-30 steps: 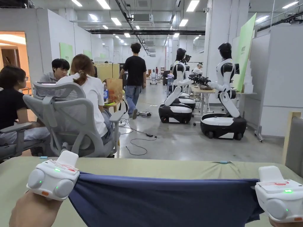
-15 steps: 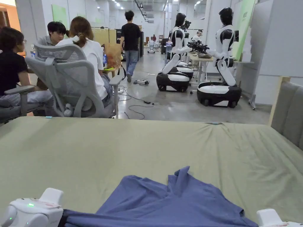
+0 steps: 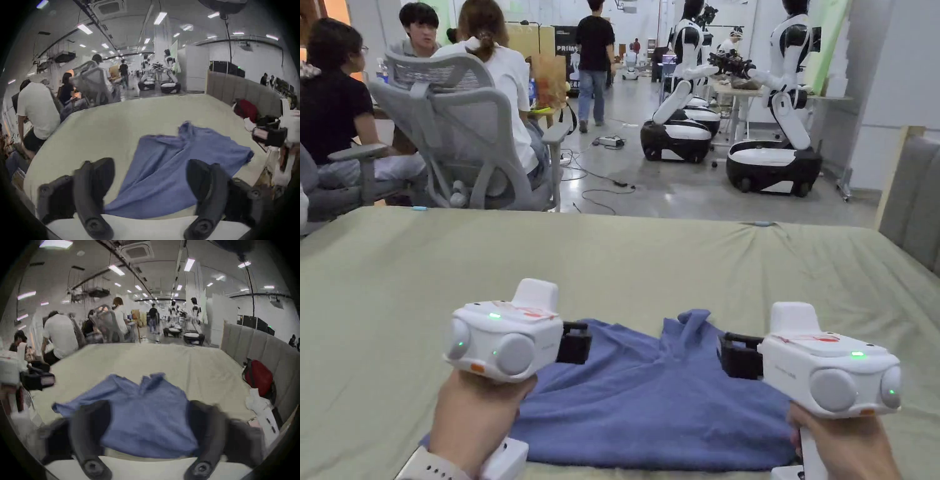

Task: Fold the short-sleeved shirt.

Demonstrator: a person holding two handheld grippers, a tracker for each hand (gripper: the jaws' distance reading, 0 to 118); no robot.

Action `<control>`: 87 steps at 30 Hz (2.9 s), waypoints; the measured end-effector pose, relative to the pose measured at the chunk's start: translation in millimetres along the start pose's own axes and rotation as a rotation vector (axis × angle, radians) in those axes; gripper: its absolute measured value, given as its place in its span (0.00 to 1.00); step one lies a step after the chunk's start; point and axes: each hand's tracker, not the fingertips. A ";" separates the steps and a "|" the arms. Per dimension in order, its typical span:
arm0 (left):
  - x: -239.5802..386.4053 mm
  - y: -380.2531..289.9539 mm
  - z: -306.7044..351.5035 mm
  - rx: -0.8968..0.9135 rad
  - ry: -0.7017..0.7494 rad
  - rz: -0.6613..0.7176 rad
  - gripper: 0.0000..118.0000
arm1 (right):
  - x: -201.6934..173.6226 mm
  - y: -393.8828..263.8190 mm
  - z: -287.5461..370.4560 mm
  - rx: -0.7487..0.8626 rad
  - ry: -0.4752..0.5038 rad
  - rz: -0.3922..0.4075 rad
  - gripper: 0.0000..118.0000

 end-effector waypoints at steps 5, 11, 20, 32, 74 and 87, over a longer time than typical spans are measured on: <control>7.2 -1.3 -9.5 -0.043 -0.037 0.003 0.00 | -19.7 -4.2 -11.8 -0.022 -0.035 0.026 0.00; -77.8 -25.1 -19.0 -0.210 0.055 0.139 0.00 | -25.1 -7.4 -26.2 -0.069 -0.021 0.039 0.00; -182.5 -94.3 -27.3 -0.431 0.023 0.482 0.90 | -30.1 -20.2 -53.2 -0.119 0.019 0.064 0.00; -177.5 -124.1 -71.9 -0.591 -0.049 0.455 0.03 | -14.1 -18.0 -75.3 -0.155 0.008 0.059 0.00; -116.0 -32.3 -34.2 -0.135 0.126 0.075 0.03 | 63.9 87.4 -117.0 -0.143 -0.161 0.218 0.03; -144.8 147.6 -22.9 0.154 0.369 -0.047 0.03 | 67.3 219.0 -15.4 0.227 -0.320 0.306 0.03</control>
